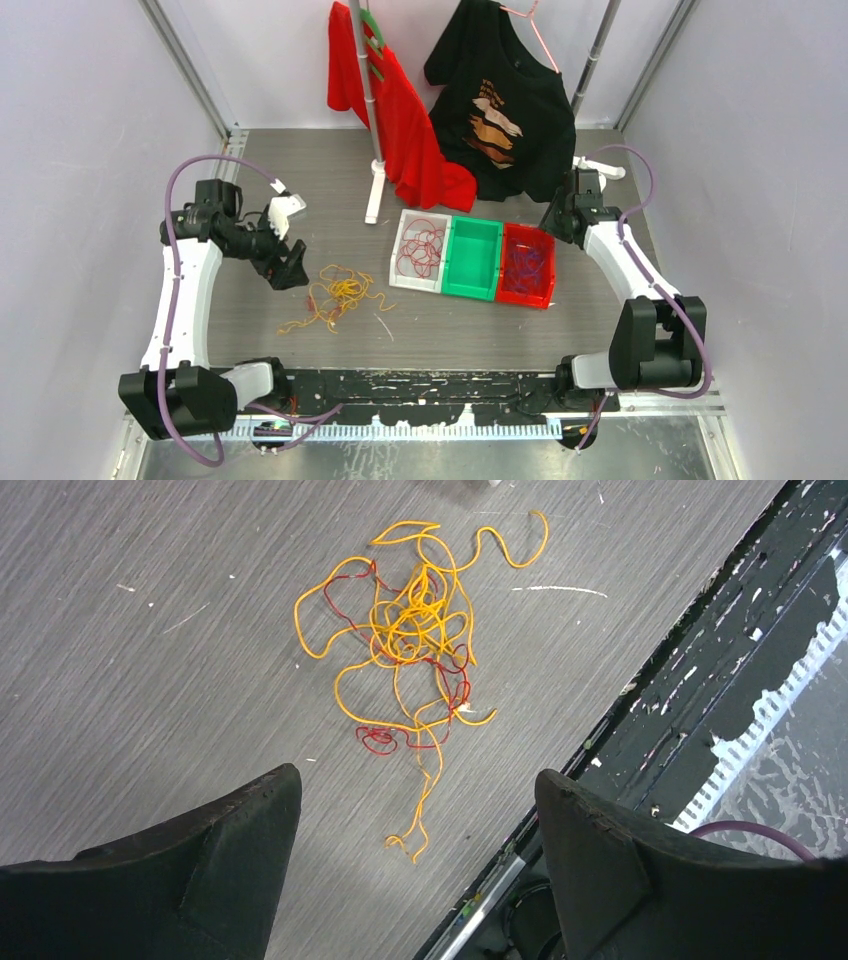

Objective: Untangle the cables
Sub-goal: Untie the cable.

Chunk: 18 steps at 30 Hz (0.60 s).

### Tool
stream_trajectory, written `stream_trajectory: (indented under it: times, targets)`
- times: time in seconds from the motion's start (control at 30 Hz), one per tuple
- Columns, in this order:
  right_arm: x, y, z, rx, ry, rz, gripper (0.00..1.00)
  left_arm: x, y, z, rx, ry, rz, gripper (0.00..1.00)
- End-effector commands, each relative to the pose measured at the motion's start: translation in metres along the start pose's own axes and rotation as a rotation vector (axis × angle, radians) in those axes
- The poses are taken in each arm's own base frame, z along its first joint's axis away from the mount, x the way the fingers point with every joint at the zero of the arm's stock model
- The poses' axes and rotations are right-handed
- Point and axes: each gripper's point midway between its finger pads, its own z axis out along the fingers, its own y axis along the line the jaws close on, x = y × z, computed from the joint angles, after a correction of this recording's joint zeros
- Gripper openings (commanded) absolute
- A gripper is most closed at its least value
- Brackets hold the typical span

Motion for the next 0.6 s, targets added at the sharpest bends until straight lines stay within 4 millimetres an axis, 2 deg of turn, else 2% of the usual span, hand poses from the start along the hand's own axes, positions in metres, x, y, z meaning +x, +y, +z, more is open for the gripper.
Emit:
stream_trajectory:
  times: [0.0,0.23,0.4,0.5,0.57]
  targets:
    - [-0.002,0.01,0.005,-0.048,-0.026,0.035,0.35,0.0,-0.001,0.0,0.005,0.003,0.024,0.87]
    - [0.02,0.01,0.01,-0.056,0.012,0.061,0.28,-0.005,-0.002,-0.001,0.011,-0.018,0.028,0.87]
    - [0.043,0.019,0.013,-0.054,0.032,0.033,0.27,0.002,0.003,0.005,0.011,0.006,0.014,0.87]
    - [0.061,0.029,0.014,-0.017,0.027,-0.014,0.37,0.009,0.011,0.014,0.01,0.028,0.001,0.84]
    - [0.067,0.031,0.014,0.013,0.013,-0.037,0.41,0.015,0.018,0.023,0.011,0.042,-0.017,0.83]
